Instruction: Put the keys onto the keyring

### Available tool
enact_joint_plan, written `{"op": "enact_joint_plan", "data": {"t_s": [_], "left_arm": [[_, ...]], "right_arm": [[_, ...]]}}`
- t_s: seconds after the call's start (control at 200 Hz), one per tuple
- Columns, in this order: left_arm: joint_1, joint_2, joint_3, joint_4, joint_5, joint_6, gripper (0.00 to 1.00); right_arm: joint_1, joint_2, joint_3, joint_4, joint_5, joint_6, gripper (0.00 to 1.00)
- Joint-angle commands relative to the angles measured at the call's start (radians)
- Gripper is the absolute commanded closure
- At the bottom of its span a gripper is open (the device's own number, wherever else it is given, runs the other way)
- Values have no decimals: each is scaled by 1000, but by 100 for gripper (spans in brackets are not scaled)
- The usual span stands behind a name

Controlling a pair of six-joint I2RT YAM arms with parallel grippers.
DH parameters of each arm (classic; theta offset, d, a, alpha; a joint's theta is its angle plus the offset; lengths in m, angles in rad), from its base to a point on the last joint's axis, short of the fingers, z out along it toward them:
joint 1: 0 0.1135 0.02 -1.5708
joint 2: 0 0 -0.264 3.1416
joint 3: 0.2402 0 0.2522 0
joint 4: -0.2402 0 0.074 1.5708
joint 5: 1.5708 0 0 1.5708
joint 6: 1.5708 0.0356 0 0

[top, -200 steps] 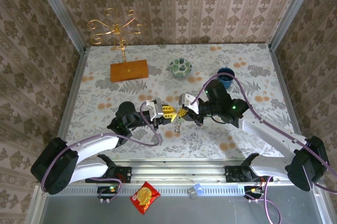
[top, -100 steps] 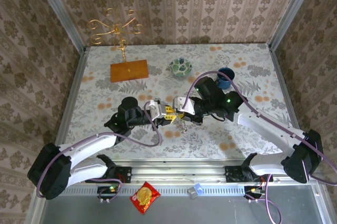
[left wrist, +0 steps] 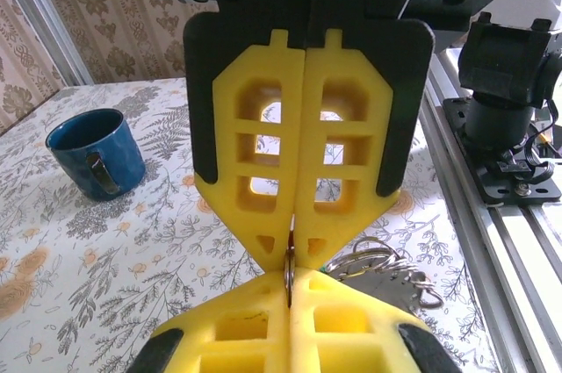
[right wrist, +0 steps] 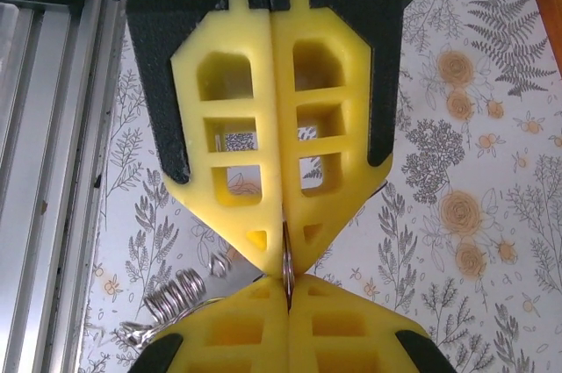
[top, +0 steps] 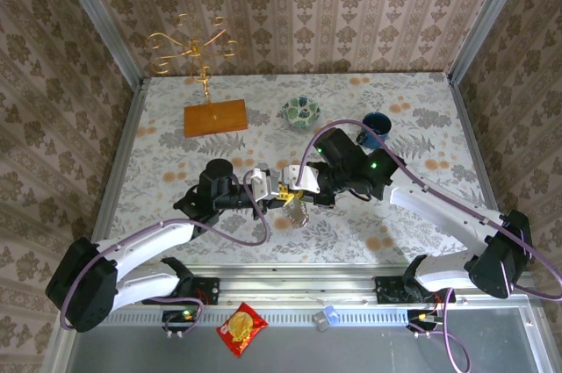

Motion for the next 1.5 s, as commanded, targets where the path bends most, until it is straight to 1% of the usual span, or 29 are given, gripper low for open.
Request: {"op": "enact_joint_plan", "data": {"t_s": [0.0, 0.03, 0.08, 0.105, 0.18, 0.25, 0.34, 0.455, 0.65, 1.035, 1.275, 1.495], "left_arm": [[-1, 2, 33, -23, 9, 24, 100], [-1, -1, 28, -14, 9, 22, 100], [-3, -6, 15, 13, 3, 14, 100], [-2, -7, 10, 31, 2, 6, 100], [-2, -10, -12, 93, -1, -18, 100], [-2, -8, -26, 139, 2, -39, 100], [-2, -8, -40, 180, 2, -54, 100], [-2, -10, -47, 190, 2, -59, 100], [-3, -15, -51, 190, -2, -58, 100], [-2, -11, -54, 205, -1, -58, 100], [-4, -8, -52, 218, 3, -64, 100], [-9, 2, -48, 220, 2, -61, 100]], "right_arm": [[4, -28, 15, 46, -56, 20, 99], [-7, -37, -2, 66, -66, 35, 93], [-27, -56, -35, 107, -93, 63, 79], [-40, -65, -52, 126, -109, 75, 75], [-68, -85, -99, 174, -149, 97, 70], [-82, -89, -129, 198, -160, 107, 69], [-87, -84, -146, 202, -166, 113, 69], [-87, -78, -163, 211, -166, 115, 70], [-88, -76, -160, 191, -153, 110, 79], [-94, -82, -157, 151, -119, 99, 90], [-96, -52, -151, 151, -98, 94, 100], [-94, -4, -143, 196, -132, 124, 100]]}}
